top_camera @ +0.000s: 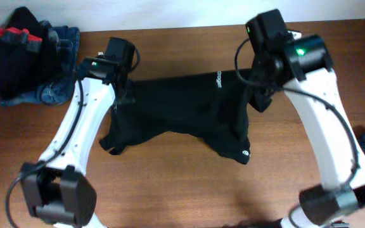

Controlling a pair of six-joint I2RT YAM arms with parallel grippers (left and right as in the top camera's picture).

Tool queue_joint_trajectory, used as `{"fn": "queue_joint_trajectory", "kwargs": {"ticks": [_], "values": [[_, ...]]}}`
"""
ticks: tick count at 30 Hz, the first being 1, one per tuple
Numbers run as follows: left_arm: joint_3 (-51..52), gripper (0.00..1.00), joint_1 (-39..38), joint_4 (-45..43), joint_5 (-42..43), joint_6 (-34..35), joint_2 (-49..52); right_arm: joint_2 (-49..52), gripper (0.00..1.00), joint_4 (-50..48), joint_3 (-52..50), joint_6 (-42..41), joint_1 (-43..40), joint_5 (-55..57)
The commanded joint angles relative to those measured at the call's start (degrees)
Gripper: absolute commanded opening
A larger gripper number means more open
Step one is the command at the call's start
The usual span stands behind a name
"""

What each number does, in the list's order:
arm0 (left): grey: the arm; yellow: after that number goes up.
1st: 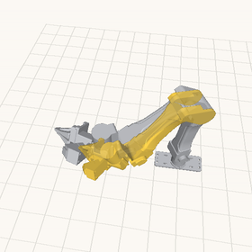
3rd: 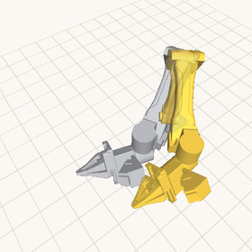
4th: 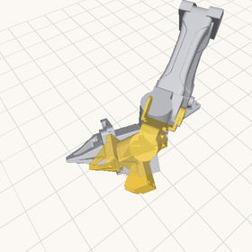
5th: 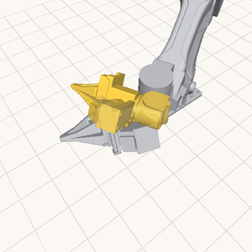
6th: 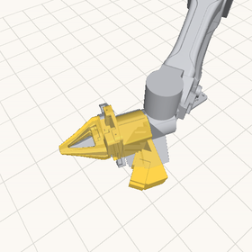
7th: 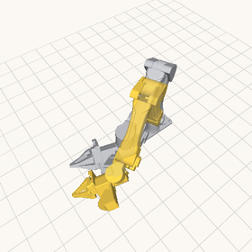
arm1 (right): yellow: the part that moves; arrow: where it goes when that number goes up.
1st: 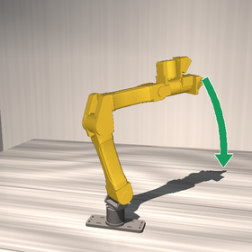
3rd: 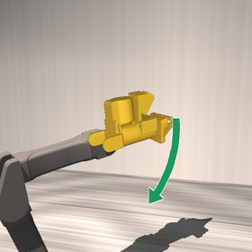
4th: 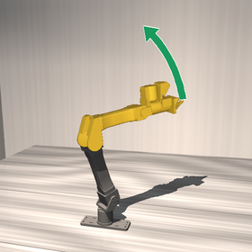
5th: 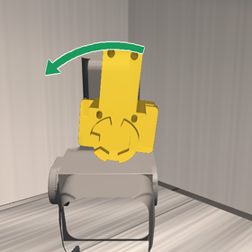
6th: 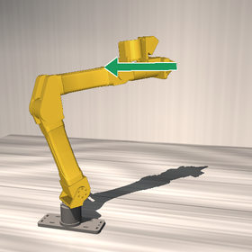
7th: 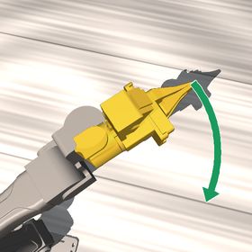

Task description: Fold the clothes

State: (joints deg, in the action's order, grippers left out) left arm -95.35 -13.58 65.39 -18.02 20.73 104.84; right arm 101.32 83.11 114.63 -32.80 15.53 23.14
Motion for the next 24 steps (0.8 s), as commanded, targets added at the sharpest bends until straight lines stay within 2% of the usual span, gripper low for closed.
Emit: {"fn": "queue_joint_trajectory", "kwargs": {"ticks": [1, 8, 10, 12, 15, 16, 17, 18, 20, 24], "values": [[-0.09, 0.06, 2.19, -5.84, -4.28, -2.27, 3.13, 5.25, 0.04, -4.39, 0.04, -0.72, -3.43, 3.06], [-0.09, 0.07, 4.26, -19.45, -4.31, -4.63, 8.79, 13.57, 0.04, -13.92, 0.04, -0.55, -7.13, 3.06], [-0.09, 0.14, 4.39, -23.04, -4.28, -5.27, 10.47, 15.34, 0.04, -16.33, 0.04, -0.48, -7.76, 3.04], [-0.09, 0.32, 4.39, -26.67, -4.28, -7.21, 12.26, 16.85, 0.09, -18.34, 0.04, -0.02, -8.17, 3.08], [-0.09, 0.36, 4.39, -30.4, -4.28, -9.4, 14.34, 18.78, 0.14, -20.63, 0.04, 1.03, -8.83, 3.5], [-0.09, 0.41, 4.39, -31.34, -4.28, -10.19, 14.78, 19.21, 0.18, -21.07, 0.04, 1.05, -8.92, 3.82], [-0.09, 0.48, 4.39, -32.15, -4.31, -10.69, 15.3, 19.76, 0.3, -21.49, 0.04, 1.05, -9.2, 4.55], [-0.09, 0.6, 4.39, -32.92, -4.31, -11.54, 15.63, 20.04, 0.63, -21.84, 0.04, 1.11, -9.31, 4.9], [-0.09, 0.98, 4.39, -34.01, -4.33, -12.92, 16.2, 20.7, 1.0, -22.97, 0.04, 2.93, -9.73, 4.94], [-0.22, 0.99, 4.39, -34.12, -4.31, -14.05, 16.17, 20.87, 0.99, -24.61, 0.09, 8.46, -10.62, 4.98]]}}
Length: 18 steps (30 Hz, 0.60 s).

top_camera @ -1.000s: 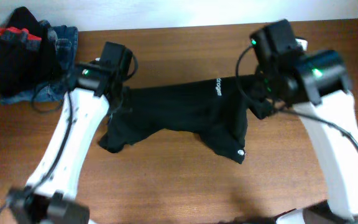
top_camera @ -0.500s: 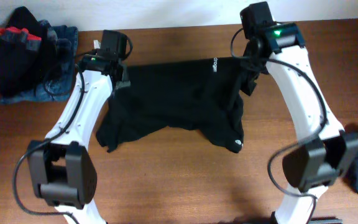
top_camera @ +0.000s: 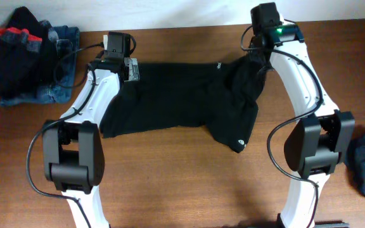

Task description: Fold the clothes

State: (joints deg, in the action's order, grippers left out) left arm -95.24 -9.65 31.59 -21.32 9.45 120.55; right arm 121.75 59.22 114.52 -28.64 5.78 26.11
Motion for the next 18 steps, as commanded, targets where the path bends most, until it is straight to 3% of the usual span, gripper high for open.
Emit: {"fn": "queue_joint_trajectory", "kwargs": {"ticks": [1, 13, 18], "values": [[-0.48, 0.99, 0.44, -0.13, -1.03, -3.06, 0.42, 0.31, 0.99, -0.76, 0.31, 5.33, -0.98, 2.01], [-2.1, 0.99, -0.79, 7.08, -2.25, -3.19, -13.79, -8.2, 0.99, 10.51, 4.81, 7.28, -1.27, -5.66], [-2.1, 0.98, -0.81, 18.49, 8.74, -3.13, -18.69, -11.19, 0.99, 19.82, 4.81, 13.31, -1.25, -20.72]]}}
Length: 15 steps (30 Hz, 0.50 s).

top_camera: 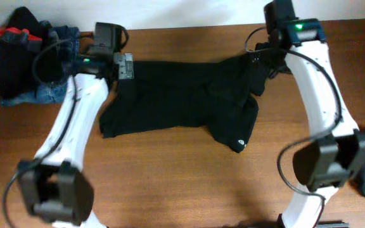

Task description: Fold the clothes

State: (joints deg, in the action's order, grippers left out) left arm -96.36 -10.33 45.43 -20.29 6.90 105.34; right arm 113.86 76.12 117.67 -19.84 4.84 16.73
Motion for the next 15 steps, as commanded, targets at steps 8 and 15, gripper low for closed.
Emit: {"fn": "queue_joint_trajectory", "kwargs": {"ticks": [8, 15], "values": [[1.4, 0.8, -0.13, 20.74, 19.5, -0.57, 0.79, -2.8, 0.96, 9.53, -5.33, 6.34, -0.31, -15.54], [4.37, 0.46, -0.11, 17.75, 19.5, -0.57, 5.35, -2.8, 0.36, 1.18, -16.63, 8.72, -0.31, -21.97]]}}
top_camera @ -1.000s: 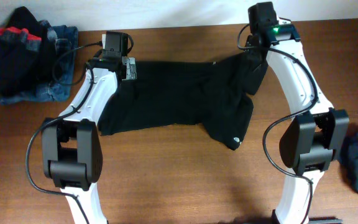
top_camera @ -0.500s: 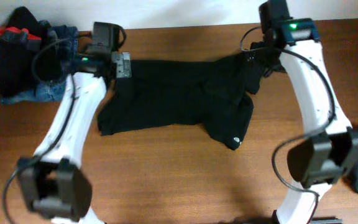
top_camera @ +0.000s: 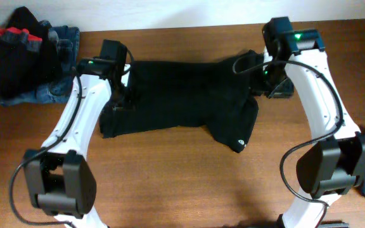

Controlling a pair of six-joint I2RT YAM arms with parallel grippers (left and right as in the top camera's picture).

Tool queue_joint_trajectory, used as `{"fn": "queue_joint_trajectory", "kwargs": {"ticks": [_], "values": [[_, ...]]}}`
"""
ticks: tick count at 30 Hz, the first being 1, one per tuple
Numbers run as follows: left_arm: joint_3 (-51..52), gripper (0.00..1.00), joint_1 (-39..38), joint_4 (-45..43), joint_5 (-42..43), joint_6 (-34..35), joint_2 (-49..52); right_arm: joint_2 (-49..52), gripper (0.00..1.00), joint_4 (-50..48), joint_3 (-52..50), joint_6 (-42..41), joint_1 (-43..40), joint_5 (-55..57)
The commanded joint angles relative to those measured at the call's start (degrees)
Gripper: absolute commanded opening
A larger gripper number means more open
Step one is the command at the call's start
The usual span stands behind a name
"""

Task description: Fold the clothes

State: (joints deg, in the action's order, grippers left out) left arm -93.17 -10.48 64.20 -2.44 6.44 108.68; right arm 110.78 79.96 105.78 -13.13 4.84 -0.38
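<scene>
A black garment (top_camera: 182, 95), apparently shorts, lies spread across the middle of the brown table (top_camera: 170, 183). Its straight top edge faces the back, and one leg with a small white logo (top_camera: 239, 147) points to the front right. My left gripper (top_camera: 120, 94) is down at the garment's left edge, over the cloth. Just off the garment's upper right corner is my right gripper (top_camera: 276, 88). The overhead view does not show whether either gripper's jaws are open or shut, or whether cloth is held.
A pile of clothes sits at the back left: a black piece with red trim (top_camera: 14, 47) on top of blue jeans (top_camera: 59, 38). Another dark garment lies at the table's right edge. A white wall runs along the back of the table.
Both grippers have moved from the garment's top corners toward the front. The left is now at the left edge, the right beside the upper right corner. The garment lies much as before.
At first the garment lay rumpled, with both grippers at its upper corners. Then its top edge was drawn out straighter toward the back of the table, with the grippers farther apart. It now lies spread, and both grippers are lower along its sides.
</scene>
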Motion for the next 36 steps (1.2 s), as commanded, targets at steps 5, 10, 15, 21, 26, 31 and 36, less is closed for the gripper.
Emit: {"fn": "queue_joint_trajectory", "kwargs": {"ticks": [5, 10, 15, 21, 26, 31, 36], "values": [[1.2, 0.24, 0.04, -2.29, 1.75, -0.09, 5.62, 0.28, 0.12, -9.35, -11.61, 2.01, 0.07, -6.6], [1.2, 0.01, 0.04, -2.01, 4.42, -0.09, 8.66, 0.28, 0.04, -14.12, -17.27, 1.99, 1.57, -6.69], [1.42, 0.01, 0.04, -1.57, 4.39, -0.09, 10.45, 0.28, 0.04, -19.34, -21.88, 2.01, 2.64, -6.49], [1.42, 0.01, 0.04, -4.24, 4.39, -0.09, 14.32, 0.28, 0.04, -24.83, -26.32, 2.01, 2.64, -6.49], [1.42, 0.01, 0.04, -6.78, 4.39, -0.07, 17.16, 0.28, 0.04, -26.32, -26.75, 1.99, 2.64, -4.9], [1.44, 0.01, 0.11, -6.73, 4.39, -0.07, 18.64, 0.28, 0.04, -26.45, -26.86, 1.95, 2.64, -2.38], [2.38, 0.01, 0.15, -6.56, 4.37, -0.09, 18.93, 0.28, 0.04, -26.95, -28.92, 1.95, 2.64, -2.38]]}}
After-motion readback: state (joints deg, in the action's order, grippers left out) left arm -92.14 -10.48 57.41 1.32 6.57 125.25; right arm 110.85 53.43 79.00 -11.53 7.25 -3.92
